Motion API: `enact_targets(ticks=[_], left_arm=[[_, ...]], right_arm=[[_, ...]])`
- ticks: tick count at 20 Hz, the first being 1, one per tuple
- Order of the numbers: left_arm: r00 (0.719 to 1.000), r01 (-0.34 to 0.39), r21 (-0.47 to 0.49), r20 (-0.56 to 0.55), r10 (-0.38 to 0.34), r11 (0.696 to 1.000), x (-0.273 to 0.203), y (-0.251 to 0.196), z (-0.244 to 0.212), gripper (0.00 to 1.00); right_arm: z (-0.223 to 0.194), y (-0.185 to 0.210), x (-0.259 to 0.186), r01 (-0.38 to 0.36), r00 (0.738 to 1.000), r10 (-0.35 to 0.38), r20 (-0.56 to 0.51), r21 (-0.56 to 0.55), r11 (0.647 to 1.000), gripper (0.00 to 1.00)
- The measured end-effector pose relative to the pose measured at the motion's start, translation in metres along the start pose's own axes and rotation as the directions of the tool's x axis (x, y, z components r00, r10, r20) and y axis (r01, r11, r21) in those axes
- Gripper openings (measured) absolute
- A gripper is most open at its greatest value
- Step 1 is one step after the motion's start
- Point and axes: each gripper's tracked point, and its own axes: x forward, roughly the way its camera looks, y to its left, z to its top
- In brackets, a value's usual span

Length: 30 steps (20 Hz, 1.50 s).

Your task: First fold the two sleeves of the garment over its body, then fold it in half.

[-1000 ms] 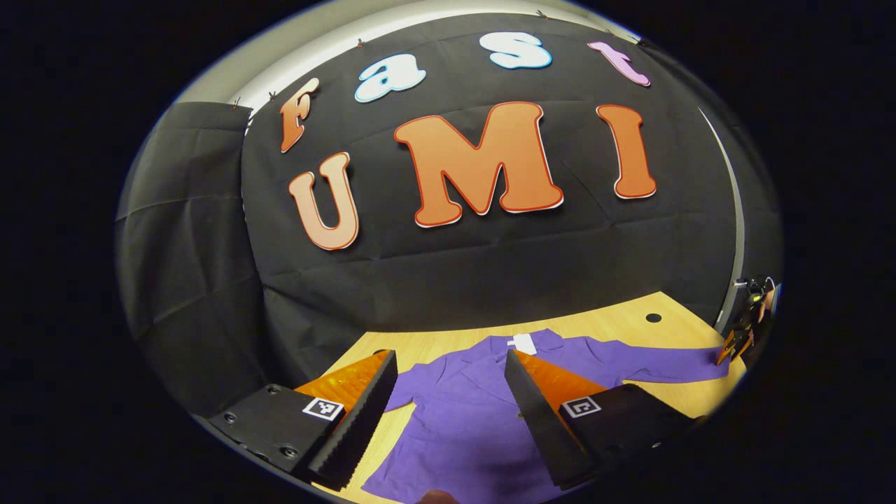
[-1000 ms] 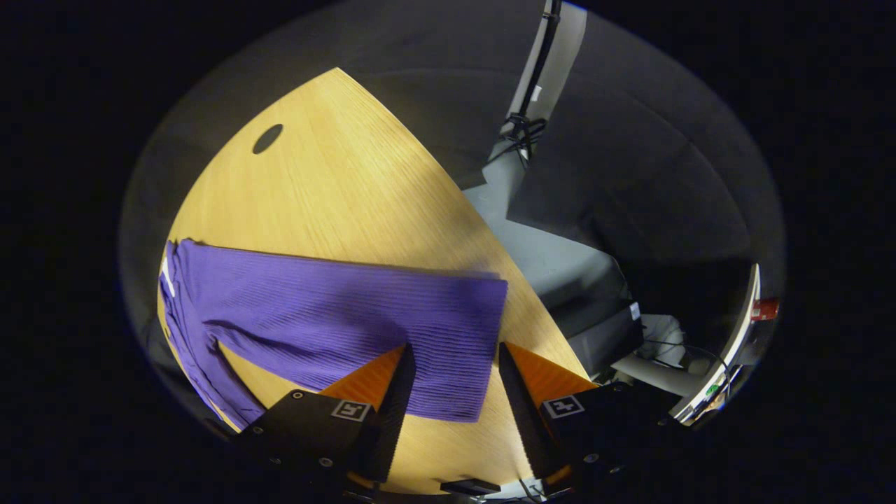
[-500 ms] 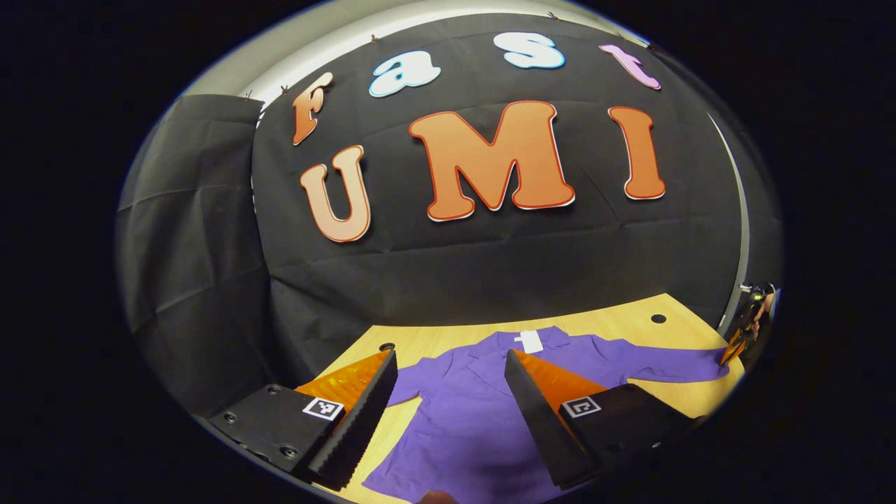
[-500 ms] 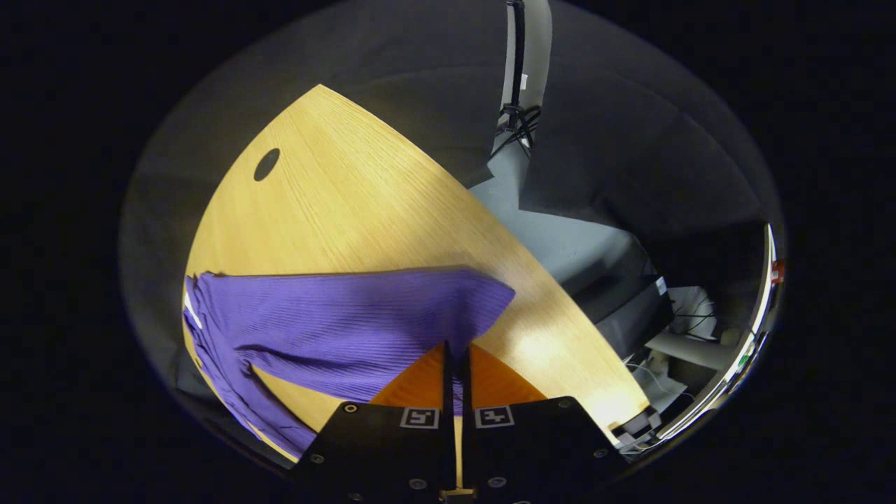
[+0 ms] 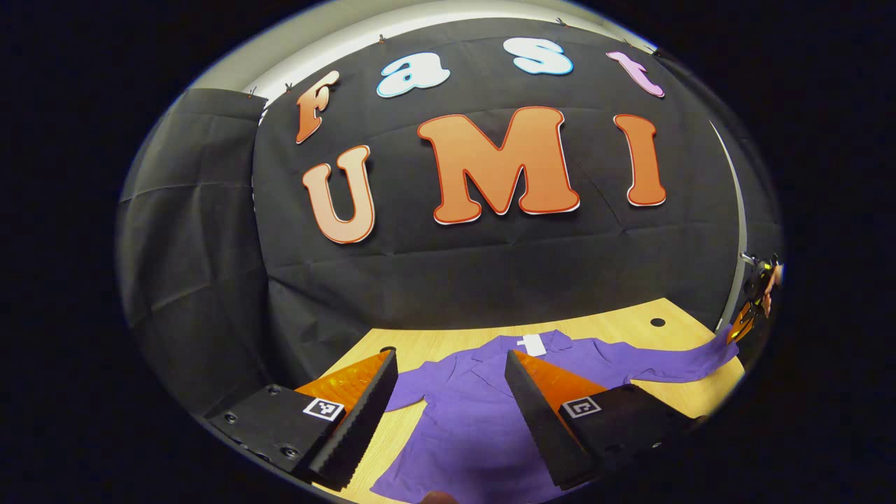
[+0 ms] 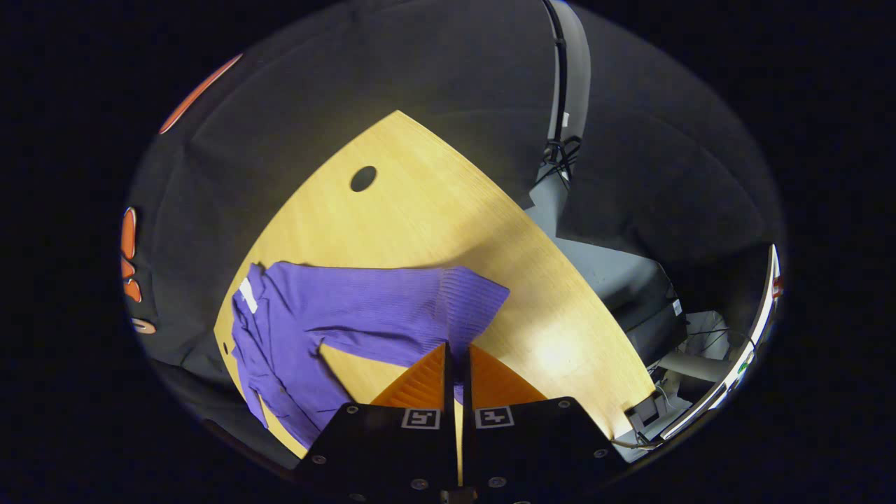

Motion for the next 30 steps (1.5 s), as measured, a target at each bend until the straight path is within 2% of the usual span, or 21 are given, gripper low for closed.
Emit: enact_targets(ticks=[1, 2, 9, 17, 24, 30], left_arm=[[1.000, 0.008, -0.005, 0.002, -0.008, 1.000, 0.003, 0.004, -0.001, 1.00], [1.000, 0.017, -0.013, 0.004, -0.017, 1.000, 0.007, 0.009, -0.001, 0.97], [0.999, 0.052, -0.010, 0.018, -0.051, 0.999, 0.031, 0.065, -0.005, 0.97], [0.997, 0.071, 0.010, 0.035, -0.071, 0.997, 0.055, 0.118, -0.005, 0.97], [1.000, 0.016, 0.067, 0.010, -0.017, 0.998, 0.079, 0.182, -0.019, 0.96], [1.000, -0.008, 0.048, -0.026, 0.010, 0.999, 0.087, 0.213, -0.038, 0.97]], right_arm=[[-0.001, 0.010, -0.007, -0.008, 1.000, 0.008, 0.011, -0.006, 1.000, 0.04], [-0.004, 0.019, -0.013, -0.009, 1.000, 0.009, 0.015, -0.007, 1.000, 0.04], [-0.028, 0.105, -0.045, -0.048, 0.996, 0.054, 0.070, -0.082, 0.995, 0.03], [-0.052, 0.218, -0.069, -0.123, 0.985, 0.143, 0.101, -0.184, 0.975, 0.04], [-0.077, 0.306, -0.083, -0.172, 0.975, 0.205, 0.083, -0.296, 0.940, 0.04], [-0.107, 0.381, -0.100, -0.232, 0.958, 0.279, 0.070, -0.387, 0.893, 0.03]])
